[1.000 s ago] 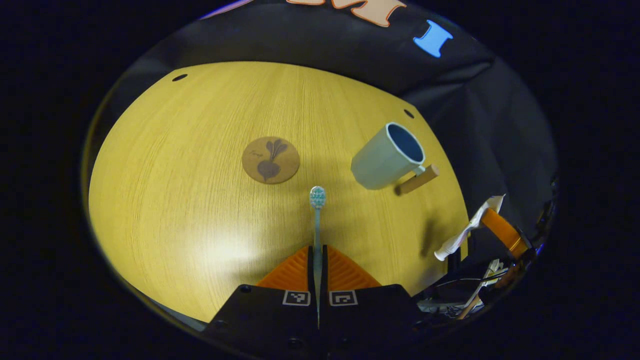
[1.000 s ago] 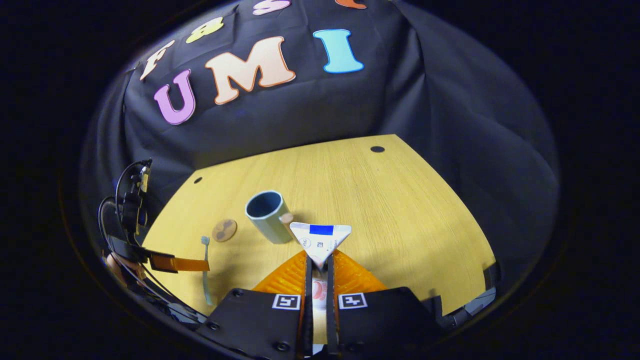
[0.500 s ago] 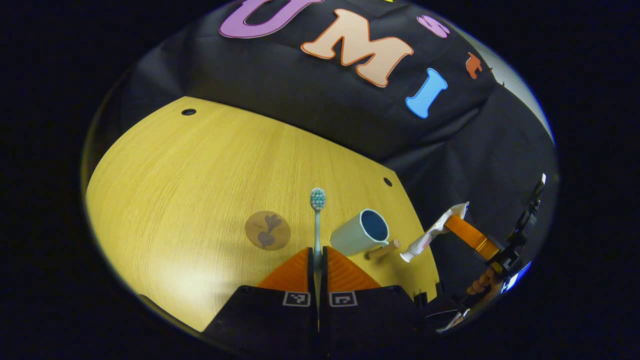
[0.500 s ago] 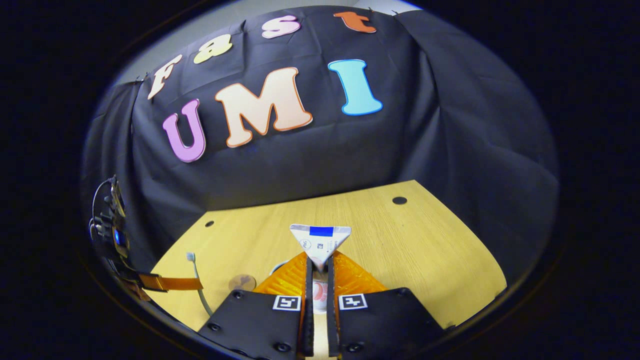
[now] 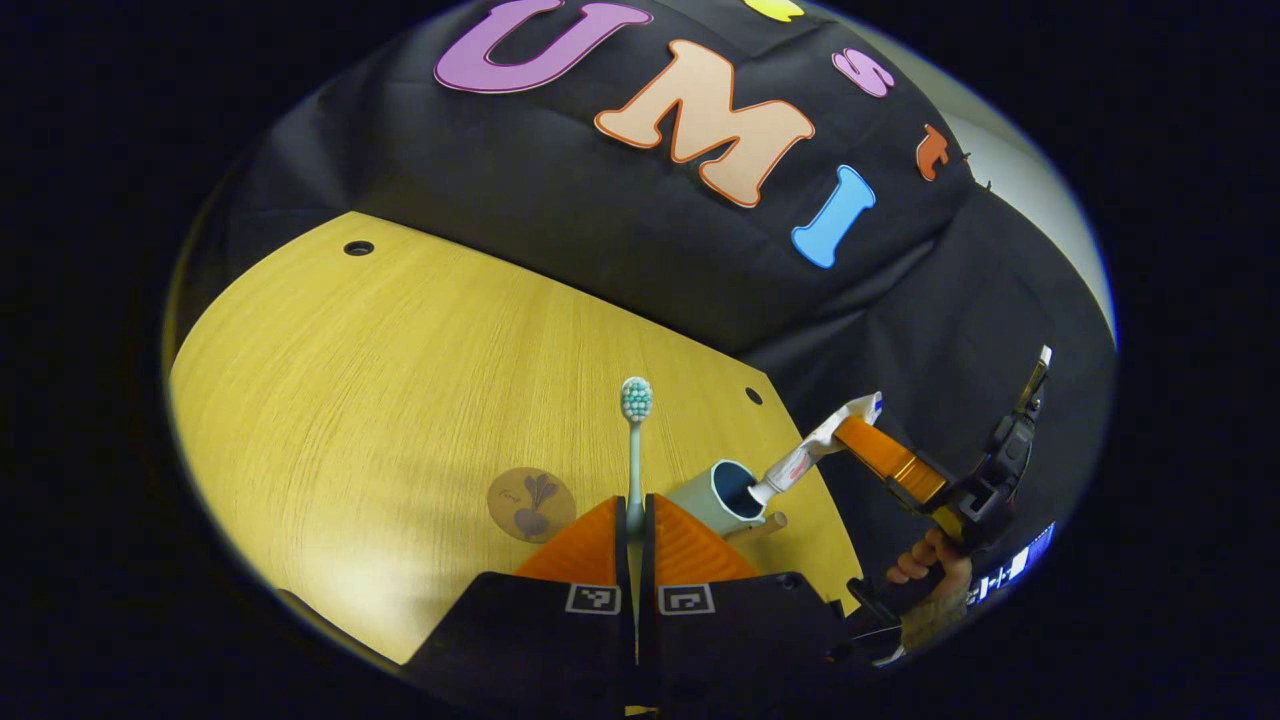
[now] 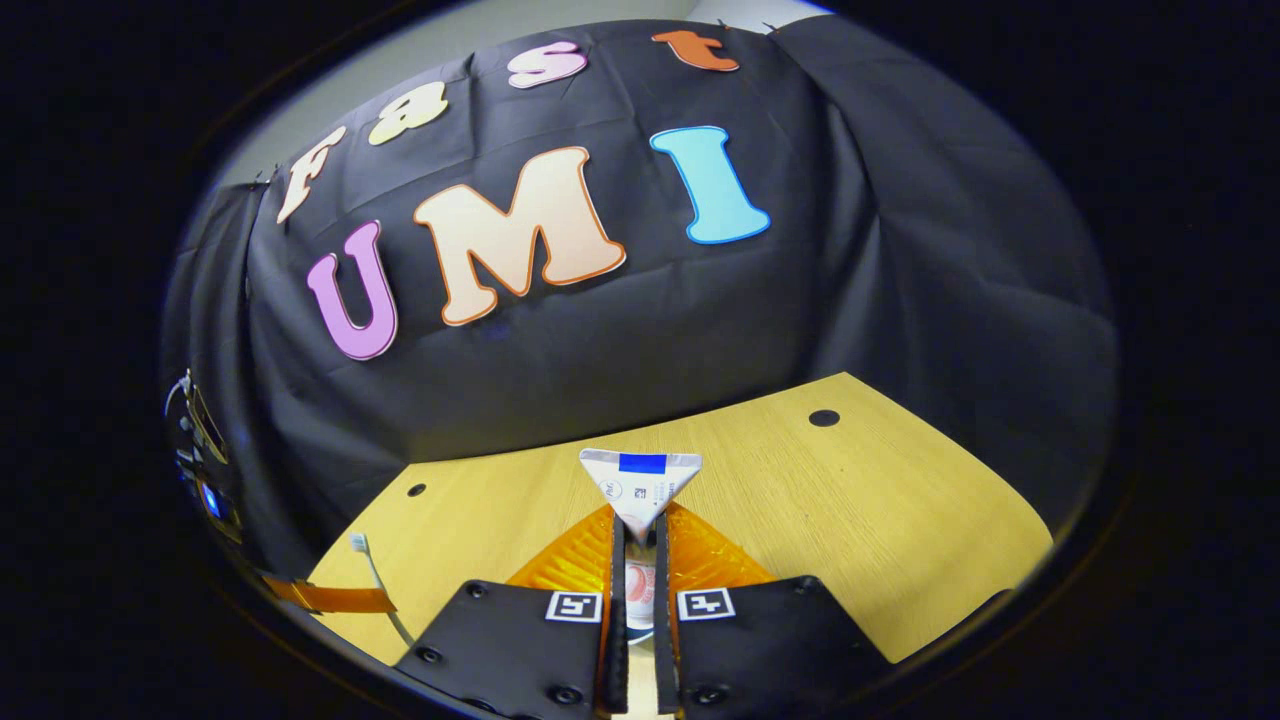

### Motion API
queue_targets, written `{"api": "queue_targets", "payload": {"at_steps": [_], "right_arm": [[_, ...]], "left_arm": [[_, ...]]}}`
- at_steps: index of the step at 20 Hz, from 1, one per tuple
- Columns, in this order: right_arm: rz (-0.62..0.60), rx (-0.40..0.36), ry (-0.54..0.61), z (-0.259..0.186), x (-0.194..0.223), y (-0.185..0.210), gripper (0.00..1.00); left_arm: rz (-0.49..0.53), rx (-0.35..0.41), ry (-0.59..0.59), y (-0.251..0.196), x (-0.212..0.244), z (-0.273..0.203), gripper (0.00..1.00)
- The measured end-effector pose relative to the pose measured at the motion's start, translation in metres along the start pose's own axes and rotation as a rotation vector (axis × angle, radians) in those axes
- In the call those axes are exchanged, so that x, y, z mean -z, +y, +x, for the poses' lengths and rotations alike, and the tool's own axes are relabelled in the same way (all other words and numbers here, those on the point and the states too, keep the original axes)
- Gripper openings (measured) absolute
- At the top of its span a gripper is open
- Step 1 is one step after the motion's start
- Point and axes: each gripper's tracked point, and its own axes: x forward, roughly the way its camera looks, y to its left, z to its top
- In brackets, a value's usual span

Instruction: Put the toothbrush and toothpaste on the desktop into the cup, then pick up the cup and place it on the coaster on the desktop.

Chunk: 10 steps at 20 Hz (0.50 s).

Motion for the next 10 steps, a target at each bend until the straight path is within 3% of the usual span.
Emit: {"api": "queue_targets", "payload": {"at_steps": [10], "right_arm": [[-0.023,0.011,0.071,0.007,0.045,0.005,0.13]], "left_arm": [[0.081,0.052,-0.011,-0.009,-0.014,0.013,0.00]]}}
